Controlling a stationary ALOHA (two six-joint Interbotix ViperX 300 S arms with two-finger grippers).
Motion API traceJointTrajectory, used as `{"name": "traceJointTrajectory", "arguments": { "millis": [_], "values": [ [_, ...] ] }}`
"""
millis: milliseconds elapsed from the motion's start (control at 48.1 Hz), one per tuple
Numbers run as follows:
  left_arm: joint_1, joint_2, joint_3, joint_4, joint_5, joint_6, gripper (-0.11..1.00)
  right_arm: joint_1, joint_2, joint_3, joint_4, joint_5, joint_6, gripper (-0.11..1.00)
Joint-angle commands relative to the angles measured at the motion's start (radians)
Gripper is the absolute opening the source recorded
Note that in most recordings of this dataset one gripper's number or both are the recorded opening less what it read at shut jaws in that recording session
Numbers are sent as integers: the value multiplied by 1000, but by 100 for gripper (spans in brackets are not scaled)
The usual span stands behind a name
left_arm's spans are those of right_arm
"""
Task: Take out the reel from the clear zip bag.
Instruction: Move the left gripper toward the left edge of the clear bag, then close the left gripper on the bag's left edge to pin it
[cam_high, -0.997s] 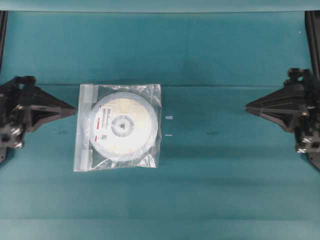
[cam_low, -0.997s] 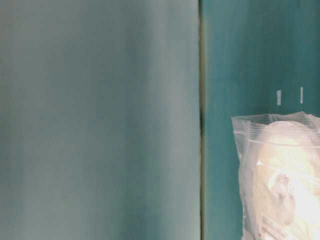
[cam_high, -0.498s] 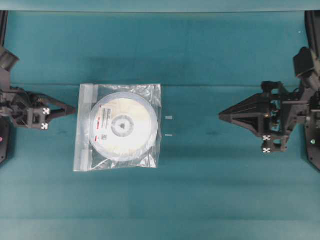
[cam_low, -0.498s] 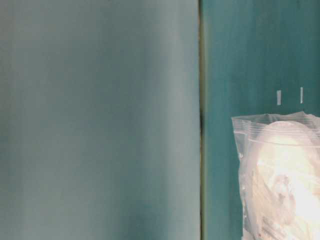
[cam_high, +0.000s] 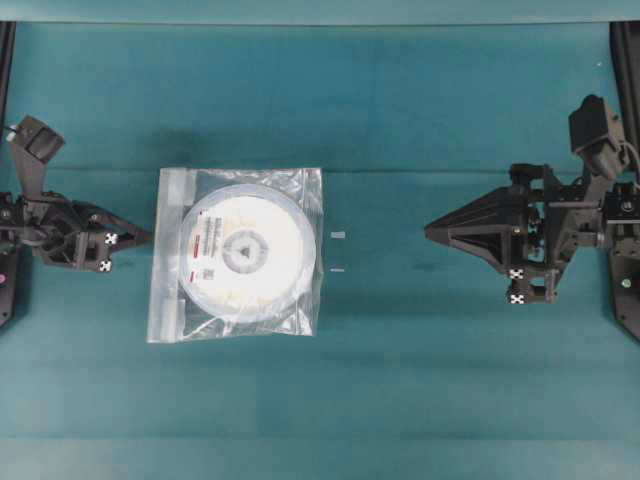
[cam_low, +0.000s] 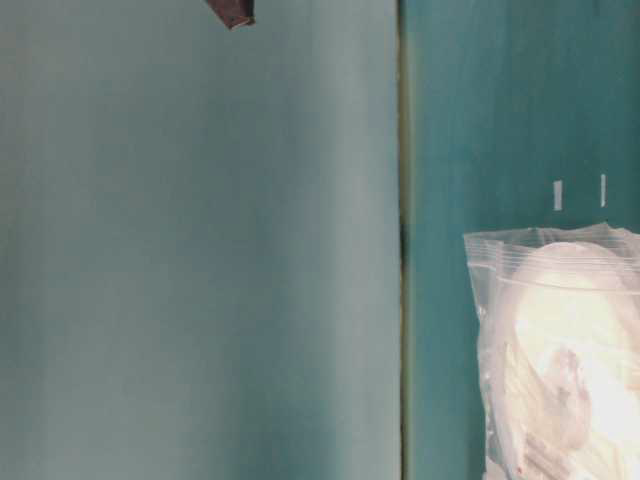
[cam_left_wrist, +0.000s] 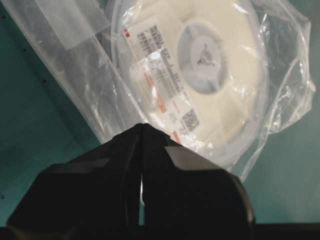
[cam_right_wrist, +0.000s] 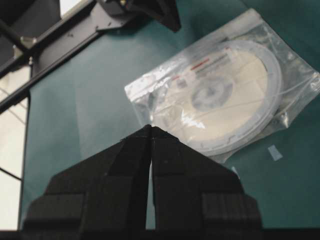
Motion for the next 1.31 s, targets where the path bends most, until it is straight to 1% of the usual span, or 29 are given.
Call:
{"name": "traceJointTrajectory", "arguments": {
  "millis": [0,104,166,208,291,478,519,561,582,706,914,997,1184,1288],
  "values": [
    [3,15,-3,3,-32,2,-4,-2,-2,-18,2,-9,9,0],
    [3,34,-2,3,-41,5,-2,-2,0,-18,2,-9,9,0],
    [3,49,-2,3,-41,6,3,-2,0,-18,2,-8,11,0],
    [3,58,-2,3,-41,6,10,-2,0,-18,2,-8,11,0],
    [3,67,-3,3,-40,5,29,0,0,-20,3,-6,11,0],
    [3,69,-3,3,-41,2,83,-2,3,-20,3,-6,9,0],
    [3,72,-2,3,-41,2,91,-2,5,-20,3,-5,9,0],
    [3,75,-2,3,-41,2,96,-2,8,-20,2,-5,9,0],
    [3,78,-2,3,-41,2,97,-2,8,-20,3,-5,9,0],
    [3,120,-6,3,-51,2,88,0,15,-23,3,-5,9,0],
    [3,216,-28,3,-149,2,88,0,31,-28,3,-3,9,0],
    [3,252,-46,3,-170,2,88,-2,32,-28,3,-3,9,0],
    [3,276,-67,3,-181,2,85,0,32,-28,3,-2,9,0],
    [3,275,-64,3,-179,2,80,0,32,-28,3,-2,9,0]
  ]
}}
